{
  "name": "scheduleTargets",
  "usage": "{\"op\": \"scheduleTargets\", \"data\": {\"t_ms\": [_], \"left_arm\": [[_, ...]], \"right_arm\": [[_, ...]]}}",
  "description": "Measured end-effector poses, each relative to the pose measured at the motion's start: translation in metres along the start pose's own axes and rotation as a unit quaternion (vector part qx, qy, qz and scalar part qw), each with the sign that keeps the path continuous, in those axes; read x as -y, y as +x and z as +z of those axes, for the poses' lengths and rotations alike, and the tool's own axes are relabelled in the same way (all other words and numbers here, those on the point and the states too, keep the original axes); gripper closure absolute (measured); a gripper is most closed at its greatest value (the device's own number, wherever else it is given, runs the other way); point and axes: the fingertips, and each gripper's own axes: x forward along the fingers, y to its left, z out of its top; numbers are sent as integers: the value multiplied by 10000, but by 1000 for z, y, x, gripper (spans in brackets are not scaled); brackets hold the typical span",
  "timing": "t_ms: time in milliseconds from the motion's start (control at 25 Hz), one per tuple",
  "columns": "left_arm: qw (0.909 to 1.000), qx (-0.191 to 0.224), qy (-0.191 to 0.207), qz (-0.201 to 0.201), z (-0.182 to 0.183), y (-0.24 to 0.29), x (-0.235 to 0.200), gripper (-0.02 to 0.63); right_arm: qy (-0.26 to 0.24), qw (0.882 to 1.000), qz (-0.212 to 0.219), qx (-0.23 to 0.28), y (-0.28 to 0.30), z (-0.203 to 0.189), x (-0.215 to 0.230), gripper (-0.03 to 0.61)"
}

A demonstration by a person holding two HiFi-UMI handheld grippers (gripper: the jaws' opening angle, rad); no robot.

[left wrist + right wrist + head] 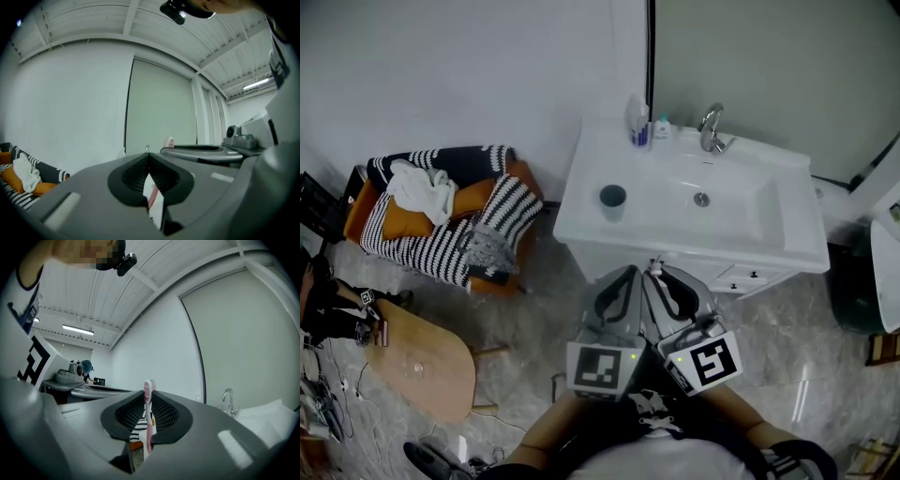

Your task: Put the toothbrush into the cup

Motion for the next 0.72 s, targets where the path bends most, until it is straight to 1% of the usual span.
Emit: {"op": "scheduleTargets", "data": {"t_ms": [240,400,600,720], "left_arm": [[9997,97,170,167,22,65,-35,614],[9994,16,259,240,28,97,-50,614],[9987,102,419,277,35,127,-64,614],[9986,131,393,341,39,135,-74,614]], "right_arm": [[-10,9997,187,186,57,16,45,532],[27,9990,369,236,84,20,69,531],[-3,9973,598,420,108,26,90,531],[-5,9958,756,525,120,33,96,531]]}}
